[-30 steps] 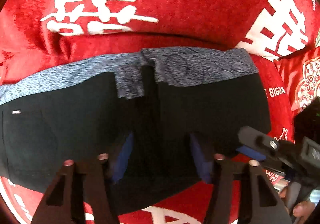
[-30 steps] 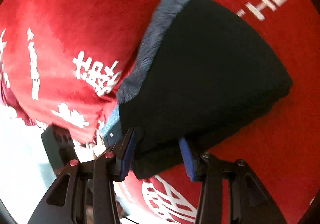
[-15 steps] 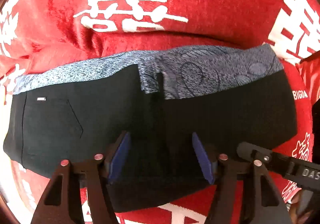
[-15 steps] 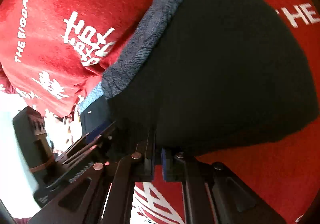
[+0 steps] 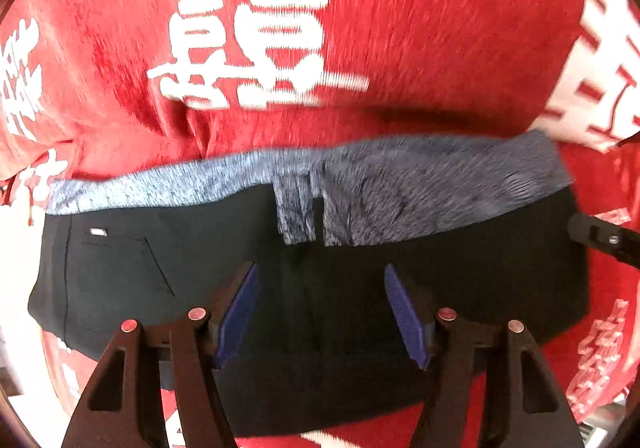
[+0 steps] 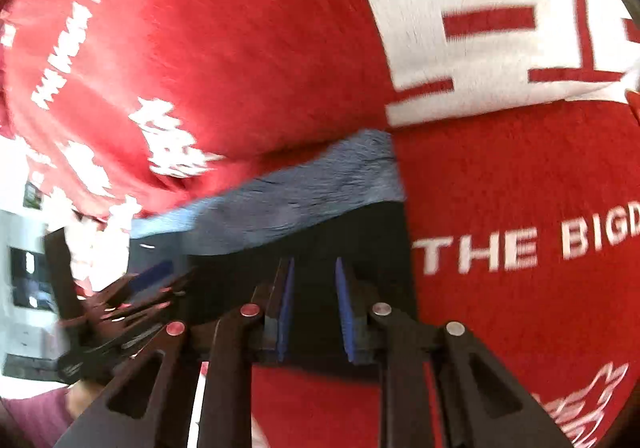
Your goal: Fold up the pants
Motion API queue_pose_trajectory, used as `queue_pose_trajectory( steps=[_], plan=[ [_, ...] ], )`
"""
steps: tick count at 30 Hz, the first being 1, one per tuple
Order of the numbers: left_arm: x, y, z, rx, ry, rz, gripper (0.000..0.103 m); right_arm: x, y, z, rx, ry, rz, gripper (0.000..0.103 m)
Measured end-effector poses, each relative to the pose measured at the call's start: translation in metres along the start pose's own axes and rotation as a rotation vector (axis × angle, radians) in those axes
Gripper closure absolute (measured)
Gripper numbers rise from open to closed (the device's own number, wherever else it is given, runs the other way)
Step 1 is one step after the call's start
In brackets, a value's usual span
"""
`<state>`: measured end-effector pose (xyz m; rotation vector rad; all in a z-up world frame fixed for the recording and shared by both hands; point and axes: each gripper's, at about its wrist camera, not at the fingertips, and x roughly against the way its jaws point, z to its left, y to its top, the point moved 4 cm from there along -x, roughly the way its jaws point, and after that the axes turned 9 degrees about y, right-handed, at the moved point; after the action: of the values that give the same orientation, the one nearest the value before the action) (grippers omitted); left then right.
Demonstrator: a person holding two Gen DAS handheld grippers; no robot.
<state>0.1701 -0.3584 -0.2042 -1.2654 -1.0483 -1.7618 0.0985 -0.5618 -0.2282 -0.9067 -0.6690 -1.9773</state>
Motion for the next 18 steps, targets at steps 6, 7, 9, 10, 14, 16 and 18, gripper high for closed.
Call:
queue_pose_trajectory(
  steps=[6, 7, 9, 10, 14, 16, 18],
  plan=[
    [-0.021, -0.009, 0.003, 0.048, 0.076, 0.021, 0.000, -0.019, -0.001, -0.009, 0.010, -0.030, -0.003, 0.080],
    [-0.022, -0.007, 0.005, 0.063, 0.058, 0.022, 0.000, -0.019, 0.000, -0.010, 0.014, -0.032, -0.003, 0.079],
    [-0.025, -0.006, 0.006, 0.074, 0.033, 0.027, 0.000, -0.015, 0.000, -0.015, 0.026, -0.034, 0.001, 0.080],
    [-0.027, -0.005, 0.006, 0.077, 0.022, 0.027, 0.000, -0.015, 0.002, -0.016, 0.031, -0.038, 0.004, 0.079],
    [-0.035, -0.007, 0.010, 0.128, -0.053, 0.018, 0.000, -0.019, -0.002, -0.006, 0.067, -0.060, 0.002, 0.078],
    [-0.041, -0.008, 0.015, 0.170, -0.086, 0.025, 0.000, -0.020, -0.002, -0.005, 0.069, -0.058, -0.005, 0.074],
    [-0.040, -0.008, 0.015, 0.161, -0.072, 0.022, 0.000, -0.020, -0.002, -0.002, 0.082, -0.041, -0.015, 0.064]
  ],
)
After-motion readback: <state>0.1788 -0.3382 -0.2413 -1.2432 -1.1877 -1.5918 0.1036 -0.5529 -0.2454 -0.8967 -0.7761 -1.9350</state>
